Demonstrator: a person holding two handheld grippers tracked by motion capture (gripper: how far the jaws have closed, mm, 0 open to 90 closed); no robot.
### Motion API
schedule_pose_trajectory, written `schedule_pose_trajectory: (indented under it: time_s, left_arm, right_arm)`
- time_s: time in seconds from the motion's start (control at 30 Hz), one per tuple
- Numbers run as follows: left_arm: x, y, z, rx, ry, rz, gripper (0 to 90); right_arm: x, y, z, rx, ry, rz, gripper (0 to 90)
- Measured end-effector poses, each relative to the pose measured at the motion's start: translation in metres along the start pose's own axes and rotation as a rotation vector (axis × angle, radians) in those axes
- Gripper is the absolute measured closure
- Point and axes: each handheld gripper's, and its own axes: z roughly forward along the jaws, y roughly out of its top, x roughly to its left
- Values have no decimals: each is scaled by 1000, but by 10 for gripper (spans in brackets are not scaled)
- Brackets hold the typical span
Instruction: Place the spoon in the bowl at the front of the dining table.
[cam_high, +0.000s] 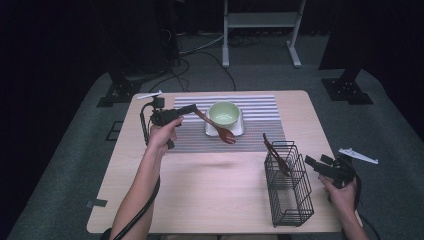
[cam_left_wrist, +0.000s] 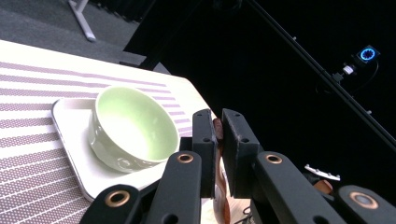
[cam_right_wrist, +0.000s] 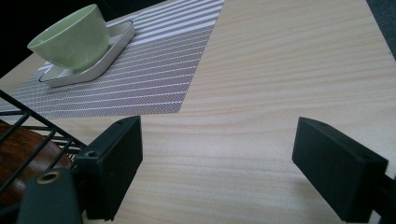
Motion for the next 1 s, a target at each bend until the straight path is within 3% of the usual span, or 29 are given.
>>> schedule_pose_trajectory:
  time_s: [1.0]
  left_arm:
    - [17,21,-11,-54,74,-31,843]
  right_arm:
    - [0,0,0,-4,-12,7,146]
